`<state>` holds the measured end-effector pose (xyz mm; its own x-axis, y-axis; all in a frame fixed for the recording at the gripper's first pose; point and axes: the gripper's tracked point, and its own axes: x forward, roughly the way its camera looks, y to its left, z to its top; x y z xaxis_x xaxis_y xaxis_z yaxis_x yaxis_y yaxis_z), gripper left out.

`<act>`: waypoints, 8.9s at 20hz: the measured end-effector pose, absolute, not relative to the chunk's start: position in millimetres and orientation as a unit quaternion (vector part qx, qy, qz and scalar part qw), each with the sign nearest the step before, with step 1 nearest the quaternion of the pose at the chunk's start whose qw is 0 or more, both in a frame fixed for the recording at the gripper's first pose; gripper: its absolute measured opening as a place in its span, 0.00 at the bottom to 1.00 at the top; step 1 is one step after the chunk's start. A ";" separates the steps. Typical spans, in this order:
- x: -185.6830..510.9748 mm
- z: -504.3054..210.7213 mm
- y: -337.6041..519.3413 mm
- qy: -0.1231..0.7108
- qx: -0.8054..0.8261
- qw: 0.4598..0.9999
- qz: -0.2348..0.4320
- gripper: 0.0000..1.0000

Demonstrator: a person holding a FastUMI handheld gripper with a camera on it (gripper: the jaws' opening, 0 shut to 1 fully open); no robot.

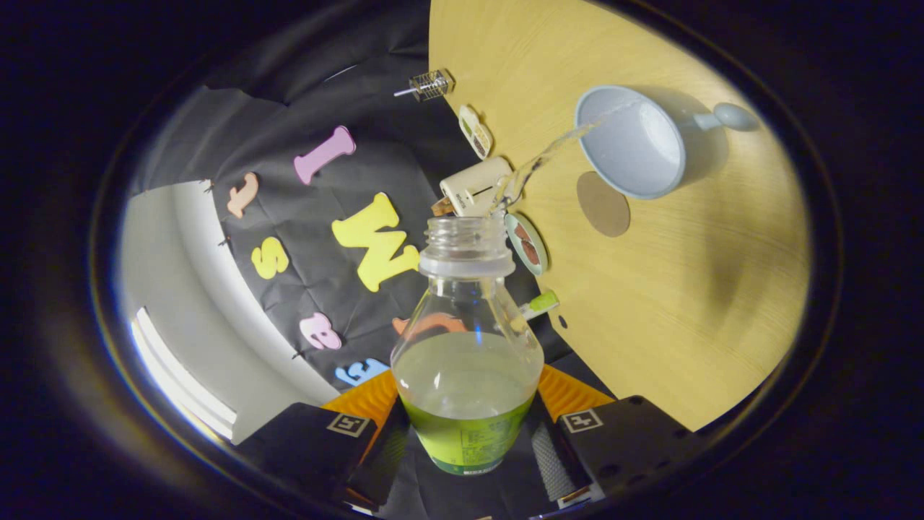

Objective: Take the bottle from table, then pour the juice into the cup, finally place the bottle on the coaster

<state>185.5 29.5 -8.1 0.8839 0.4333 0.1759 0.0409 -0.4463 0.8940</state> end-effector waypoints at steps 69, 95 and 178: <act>180.6 -57.7 -17.6 0.116 0.327 0.933 0.093 0.82; 304.1 -91.8 -1.0 0.078 0.026 0.996 -0.018 0.83; -16.3 13.4 -58.0 0.017 0.030 0.999 0.004 1.00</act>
